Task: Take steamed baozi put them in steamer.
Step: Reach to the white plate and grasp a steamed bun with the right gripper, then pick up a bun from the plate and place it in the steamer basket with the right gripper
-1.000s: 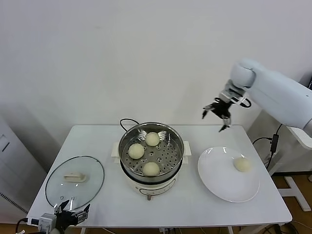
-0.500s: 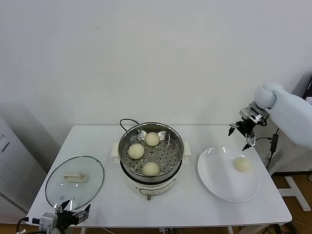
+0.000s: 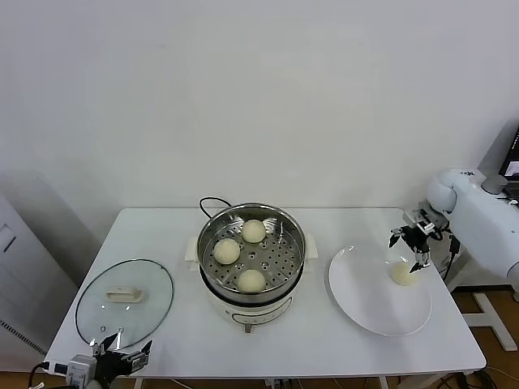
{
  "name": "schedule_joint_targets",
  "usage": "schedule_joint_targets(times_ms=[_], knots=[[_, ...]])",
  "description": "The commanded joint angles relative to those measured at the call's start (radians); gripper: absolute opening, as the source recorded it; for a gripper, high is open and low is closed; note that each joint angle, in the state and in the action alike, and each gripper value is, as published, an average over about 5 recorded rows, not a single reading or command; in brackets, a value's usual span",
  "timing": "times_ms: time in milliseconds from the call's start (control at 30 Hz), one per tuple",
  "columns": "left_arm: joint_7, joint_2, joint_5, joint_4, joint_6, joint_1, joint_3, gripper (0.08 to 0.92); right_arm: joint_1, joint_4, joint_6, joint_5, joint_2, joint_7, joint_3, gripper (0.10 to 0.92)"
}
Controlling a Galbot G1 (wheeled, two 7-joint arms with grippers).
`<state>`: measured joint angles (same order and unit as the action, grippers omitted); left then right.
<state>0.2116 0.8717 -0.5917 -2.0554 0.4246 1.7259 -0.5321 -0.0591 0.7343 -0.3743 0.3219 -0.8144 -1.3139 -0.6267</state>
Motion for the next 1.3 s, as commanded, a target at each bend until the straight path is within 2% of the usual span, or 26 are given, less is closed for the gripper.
schedule_joint_targets(times_ms=[33, 467, 567, 833, 933, 1133, 1300], knots=[[0.000, 0.001, 0.000, 0.001, -0.002, 0.003, 0.000, 0.823, 0.111, -0.029, -0.004, 0.145, -0.011, 0.050, 0.123, 0.823], [0.000, 0.004, 0.005, 0.004, -0.004, 0.009, 0.001, 0.823, 0.148, -0.055, 0.004, 0.216, -0.033, 0.103, 0.194, 0.815], [0.000, 0.003, 0.005, 0.005, -0.005, 0.009, 0.002, 0.823, 0.147, -0.064, 0.006, 0.213, -0.039, 0.108, 0.205, 0.763], [-0.001, 0.008, 0.008, 0.002, -0.007, 0.011, 0.004, 0.823, 0.148, -0.063, 0.021, 0.187, -0.042, 0.091, 0.202, 0.542], [-0.001, 0.010, 0.010, 0.001, -0.008, 0.015, 0.002, 0.823, 0.149, -0.052, 0.031, 0.159, -0.035, 0.077, 0.195, 0.503], [0.000, 0.016, 0.015, -0.003, -0.006, 0.018, 0.000, 0.823, 0.092, 0.030, 0.091, -0.003, 0.026, 0.051, 0.078, 0.476], [0.003, 0.022, 0.023, -0.007, -0.002, 0.022, -0.003, 0.823, -0.082, 0.171, 0.210, -0.274, 0.132, 0.032, -0.183, 0.475]])
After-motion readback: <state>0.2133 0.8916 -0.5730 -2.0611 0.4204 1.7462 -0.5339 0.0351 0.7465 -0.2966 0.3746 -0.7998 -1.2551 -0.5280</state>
